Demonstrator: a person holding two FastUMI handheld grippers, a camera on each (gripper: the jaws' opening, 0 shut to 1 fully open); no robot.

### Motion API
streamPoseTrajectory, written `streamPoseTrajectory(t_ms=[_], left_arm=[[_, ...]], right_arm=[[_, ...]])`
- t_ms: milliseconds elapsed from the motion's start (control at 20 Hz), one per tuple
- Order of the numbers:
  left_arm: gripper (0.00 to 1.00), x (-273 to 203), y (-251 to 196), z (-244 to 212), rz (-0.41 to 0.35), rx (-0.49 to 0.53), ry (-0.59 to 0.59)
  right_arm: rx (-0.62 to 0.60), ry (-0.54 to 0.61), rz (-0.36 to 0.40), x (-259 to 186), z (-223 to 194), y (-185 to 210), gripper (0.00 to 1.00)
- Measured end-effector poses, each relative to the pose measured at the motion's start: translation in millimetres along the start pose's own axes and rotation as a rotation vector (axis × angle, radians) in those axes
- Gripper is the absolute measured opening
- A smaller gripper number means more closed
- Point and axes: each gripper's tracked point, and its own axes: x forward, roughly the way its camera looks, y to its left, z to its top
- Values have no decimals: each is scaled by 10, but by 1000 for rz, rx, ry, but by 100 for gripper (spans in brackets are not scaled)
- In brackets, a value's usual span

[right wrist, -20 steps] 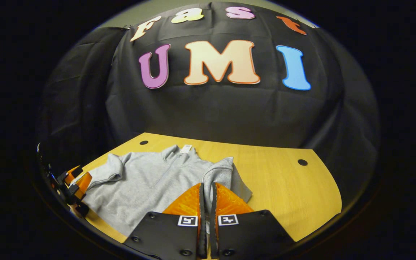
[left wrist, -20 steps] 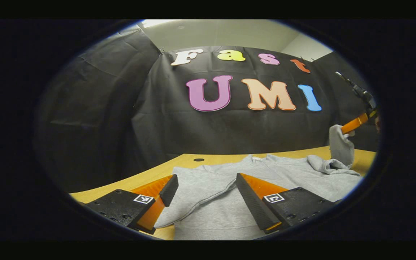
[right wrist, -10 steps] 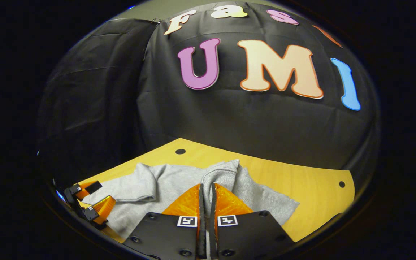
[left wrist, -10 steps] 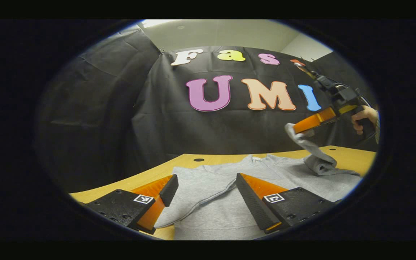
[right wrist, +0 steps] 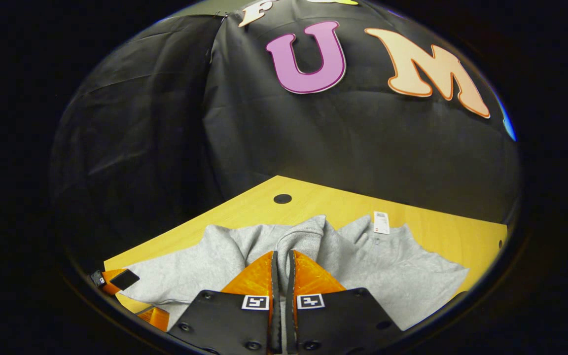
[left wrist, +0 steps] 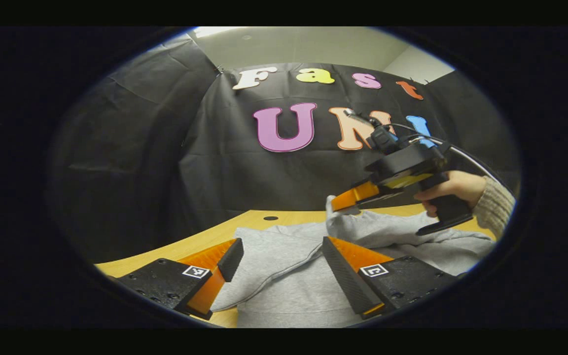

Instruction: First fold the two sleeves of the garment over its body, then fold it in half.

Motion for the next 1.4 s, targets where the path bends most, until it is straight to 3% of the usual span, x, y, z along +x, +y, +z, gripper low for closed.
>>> streamPoseTrajectory(t_ms=[250,400,450,500,550,650,950,1250,1400], left_arm=[[96,4,-1,-11,0,0,-1],[96,10,-5,-13,0,0,-1],[96,13,-4,-19,-1,0,-1],[96,17,-2,-12,0,0,-1],[96,15,0,-18,0,0,-2],[96,15,0,-22,-1,0,-2],[96,23,-21,-23,-8,-1,-3],[96,22,8,-32,3,0,-2],[96,23,8,-29,3,0,-2]], right_arm=[[30,11,15,189,-117,73,7],[76,26,92,206,-170,221,16],[89,33,118,191,-177,292,30],[99,36,139,188,-174,342,31],[97,34,154,158,-183,375,64],[42,7,152,127,-122,355,99],[-7,-85,92,-472,71,30,98],[24,-179,-51,-1513,-135,-736,98],[74,-228,-164,-2088,-430,-1215,98]])
